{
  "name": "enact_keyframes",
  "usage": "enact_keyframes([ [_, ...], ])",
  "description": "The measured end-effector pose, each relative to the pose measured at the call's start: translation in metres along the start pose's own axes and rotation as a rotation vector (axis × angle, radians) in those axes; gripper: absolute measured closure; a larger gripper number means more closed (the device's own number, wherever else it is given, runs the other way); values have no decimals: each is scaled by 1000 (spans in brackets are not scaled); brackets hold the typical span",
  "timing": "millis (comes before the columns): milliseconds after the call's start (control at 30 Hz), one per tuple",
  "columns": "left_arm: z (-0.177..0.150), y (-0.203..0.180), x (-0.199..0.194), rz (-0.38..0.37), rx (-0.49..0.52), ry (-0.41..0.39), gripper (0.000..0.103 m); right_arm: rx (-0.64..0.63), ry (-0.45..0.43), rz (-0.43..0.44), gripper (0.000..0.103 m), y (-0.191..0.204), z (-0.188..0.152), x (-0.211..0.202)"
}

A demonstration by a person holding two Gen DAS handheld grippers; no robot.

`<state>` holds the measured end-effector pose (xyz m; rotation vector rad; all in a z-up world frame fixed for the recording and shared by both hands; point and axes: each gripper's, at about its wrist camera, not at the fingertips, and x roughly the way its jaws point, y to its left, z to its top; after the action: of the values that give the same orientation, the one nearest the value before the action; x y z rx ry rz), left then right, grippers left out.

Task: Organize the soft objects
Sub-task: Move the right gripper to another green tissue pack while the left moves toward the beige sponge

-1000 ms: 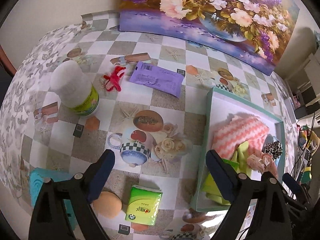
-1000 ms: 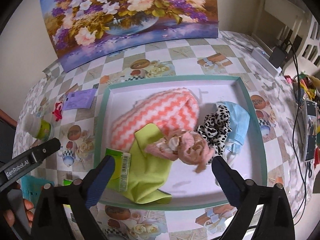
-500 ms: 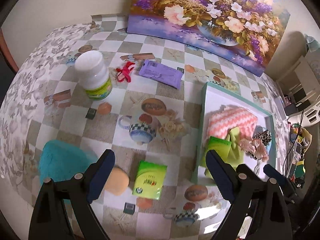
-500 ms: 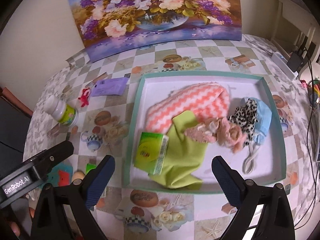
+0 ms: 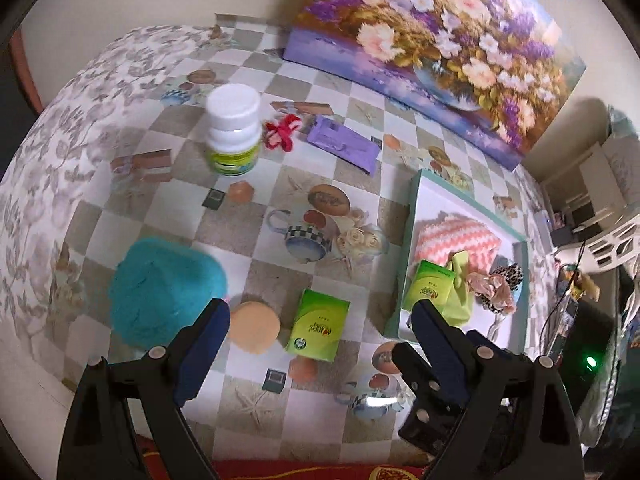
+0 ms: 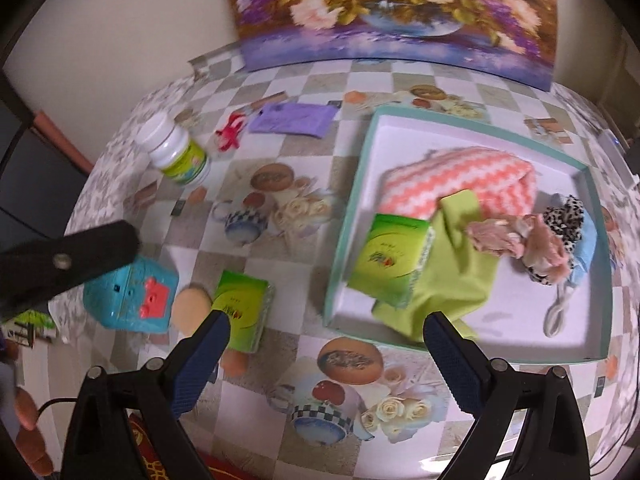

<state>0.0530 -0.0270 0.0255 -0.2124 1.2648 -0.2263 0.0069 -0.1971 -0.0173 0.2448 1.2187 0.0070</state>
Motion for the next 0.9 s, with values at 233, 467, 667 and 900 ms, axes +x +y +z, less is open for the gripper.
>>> enact_keyframes([
  [233,-23,19,-7,10,-44,-12,11,-33,23,28,4,10,-3,3],
  [467,-39,23,4,3,-50,23,11,-27,45,8,4,6,-5,5],
  [667,-47,26,17,32,-70,33,11,30,33,-3,5,-11,0,4],
  [900,-53,30,33,76,-143,28,11,35,23,48,18,-8,15,8],
])
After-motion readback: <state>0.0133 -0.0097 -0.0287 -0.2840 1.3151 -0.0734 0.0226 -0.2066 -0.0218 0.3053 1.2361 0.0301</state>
